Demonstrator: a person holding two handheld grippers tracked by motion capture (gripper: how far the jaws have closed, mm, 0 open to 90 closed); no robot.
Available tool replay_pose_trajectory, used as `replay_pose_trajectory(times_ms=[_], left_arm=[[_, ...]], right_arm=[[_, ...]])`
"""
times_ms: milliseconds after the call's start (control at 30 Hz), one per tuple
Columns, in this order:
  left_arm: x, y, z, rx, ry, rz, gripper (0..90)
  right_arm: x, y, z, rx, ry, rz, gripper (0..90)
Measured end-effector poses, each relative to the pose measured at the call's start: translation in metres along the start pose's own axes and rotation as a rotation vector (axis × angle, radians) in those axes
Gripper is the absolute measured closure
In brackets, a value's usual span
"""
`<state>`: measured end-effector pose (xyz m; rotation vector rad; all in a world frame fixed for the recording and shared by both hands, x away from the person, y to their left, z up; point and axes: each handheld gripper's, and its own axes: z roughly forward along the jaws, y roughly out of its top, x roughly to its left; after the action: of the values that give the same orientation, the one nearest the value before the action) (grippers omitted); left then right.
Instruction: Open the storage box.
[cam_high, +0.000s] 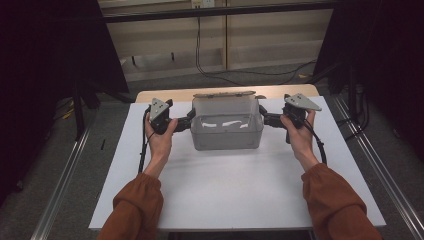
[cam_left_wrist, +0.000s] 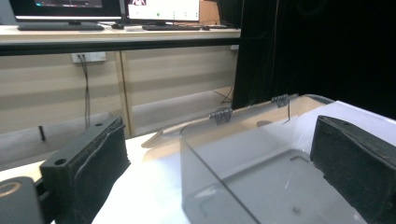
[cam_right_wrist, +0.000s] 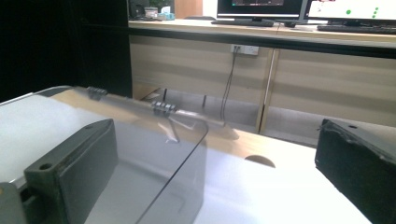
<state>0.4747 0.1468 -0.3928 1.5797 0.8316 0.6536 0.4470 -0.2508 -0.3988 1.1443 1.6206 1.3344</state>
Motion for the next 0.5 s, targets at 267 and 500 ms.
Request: replay_pose_trajectory(times_ms=[267, 500], left_arm=[[-0.004, -0.005, -0.024, -0.021, 0.014, -0.015, 3.8], [-0.011, -0.021, -0.045, -0.010, 0.018, -0.011, 3.7]], right_arm=[[0.008, -0.015, -0.026, -0.014, -0.018, -0.022, 0.0], [0.010, -0.025, -0.053, -0.037, -0.045, -0.018, 0.0]])
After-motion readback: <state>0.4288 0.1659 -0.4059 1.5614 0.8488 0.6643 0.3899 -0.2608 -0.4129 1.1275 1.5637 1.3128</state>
